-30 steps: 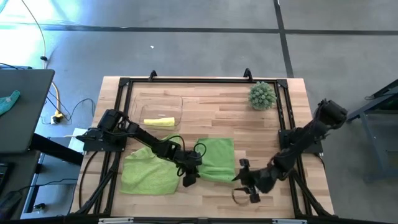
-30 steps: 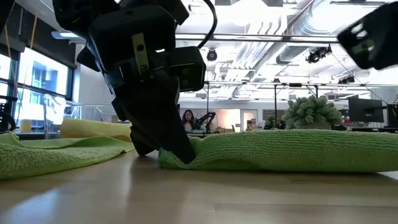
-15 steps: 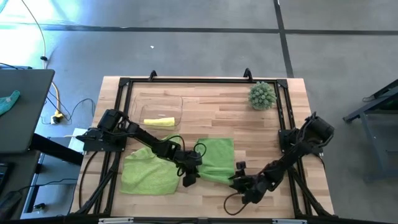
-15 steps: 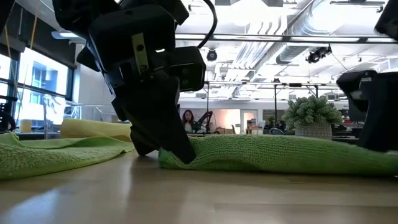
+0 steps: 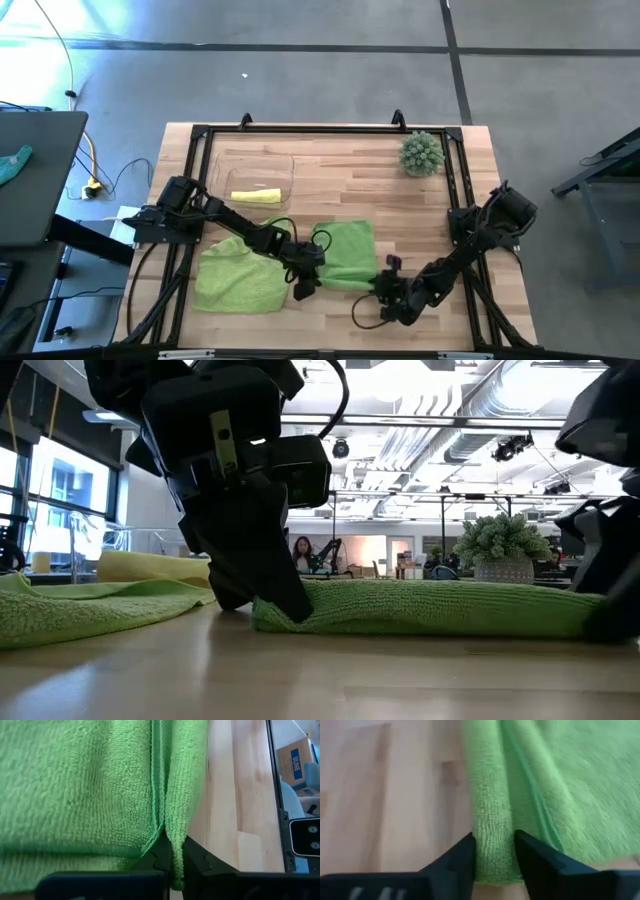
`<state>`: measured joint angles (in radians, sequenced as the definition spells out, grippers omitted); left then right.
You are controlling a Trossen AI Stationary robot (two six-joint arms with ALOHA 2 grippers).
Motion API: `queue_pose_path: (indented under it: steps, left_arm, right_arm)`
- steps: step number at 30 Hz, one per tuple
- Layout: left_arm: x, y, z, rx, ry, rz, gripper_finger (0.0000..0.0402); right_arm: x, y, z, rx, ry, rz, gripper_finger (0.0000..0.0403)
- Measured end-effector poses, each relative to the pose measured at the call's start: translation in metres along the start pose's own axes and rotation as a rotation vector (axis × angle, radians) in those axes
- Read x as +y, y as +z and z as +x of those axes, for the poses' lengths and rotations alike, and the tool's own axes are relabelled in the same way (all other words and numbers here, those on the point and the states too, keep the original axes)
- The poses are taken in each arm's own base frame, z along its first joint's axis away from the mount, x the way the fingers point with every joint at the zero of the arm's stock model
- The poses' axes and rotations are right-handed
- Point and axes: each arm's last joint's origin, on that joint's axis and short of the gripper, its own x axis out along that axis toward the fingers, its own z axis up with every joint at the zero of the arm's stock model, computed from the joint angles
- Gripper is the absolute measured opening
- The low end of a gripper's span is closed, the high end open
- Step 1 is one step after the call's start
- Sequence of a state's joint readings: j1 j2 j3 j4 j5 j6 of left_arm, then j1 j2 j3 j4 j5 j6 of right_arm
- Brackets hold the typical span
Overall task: Roll microfiber towels into tight, uniform cylinder then place into a basket
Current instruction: Roll the right green towel
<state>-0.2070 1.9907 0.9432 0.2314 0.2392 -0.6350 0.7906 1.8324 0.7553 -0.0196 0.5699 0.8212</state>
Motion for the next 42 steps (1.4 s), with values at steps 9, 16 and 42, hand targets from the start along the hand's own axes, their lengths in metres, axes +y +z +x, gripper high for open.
queue_pose_path:
  steps: [9,16,42]
  left_arm:
    - [0.002,0.001,0.000,-0.007,0.006,0.024,0.0011]
    - [-0.001,0.001,0.000,-0.025,0.015,0.131,0.0012]
    - [-0.018,-0.006,-0.001,-0.104,0.078,-0.064,0.0012]
  right_arm:
    - [-0.001,0.013,-0.007,0.077,0.137,0.183,0.0010]
    - [-0.013,0.033,-0.011,0.166,0.234,0.342,0.0003]
    - [-0.082,0.012,0.007,0.125,0.555,0.968,0.0000]
